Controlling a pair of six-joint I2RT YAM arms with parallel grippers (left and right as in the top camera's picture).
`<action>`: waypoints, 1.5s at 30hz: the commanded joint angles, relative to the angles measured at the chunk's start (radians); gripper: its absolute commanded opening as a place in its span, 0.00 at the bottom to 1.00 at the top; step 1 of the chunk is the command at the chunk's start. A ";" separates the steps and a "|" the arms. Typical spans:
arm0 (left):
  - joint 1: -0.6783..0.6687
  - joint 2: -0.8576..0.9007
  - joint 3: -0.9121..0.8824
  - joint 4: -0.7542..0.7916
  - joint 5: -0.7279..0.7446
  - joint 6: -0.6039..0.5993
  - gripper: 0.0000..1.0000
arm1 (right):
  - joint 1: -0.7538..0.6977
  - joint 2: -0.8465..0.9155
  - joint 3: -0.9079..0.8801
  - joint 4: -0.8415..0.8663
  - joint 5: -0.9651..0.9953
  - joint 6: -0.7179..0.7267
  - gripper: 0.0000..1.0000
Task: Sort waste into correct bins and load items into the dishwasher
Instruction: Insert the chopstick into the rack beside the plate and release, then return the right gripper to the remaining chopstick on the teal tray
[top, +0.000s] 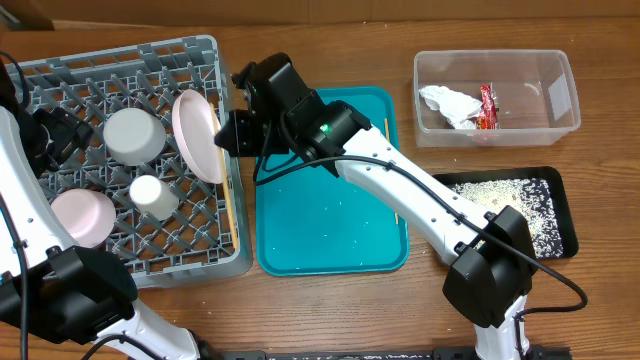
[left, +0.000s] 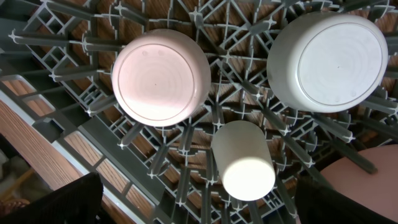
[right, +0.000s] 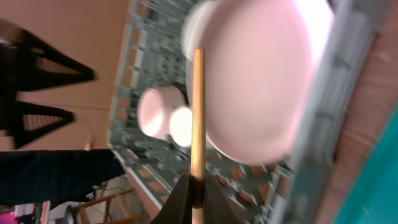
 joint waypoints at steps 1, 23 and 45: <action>-0.002 -0.008 0.015 0.001 0.001 -0.014 1.00 | 0.008 -0.027 0.019 0.091 -0.072 -0.012 0.07; -0.002 -0.008 0.015 0.001 0.001 -0.014 1.00 | 0.066 0.090 0.019 0.352 -0.022 0.026 0.13; -0.002 -0.008 0.015 0.001 0.001 -0.014 1.00 | -0.062 -0.124 0.319 -0.584 0.804 -0.143 0.49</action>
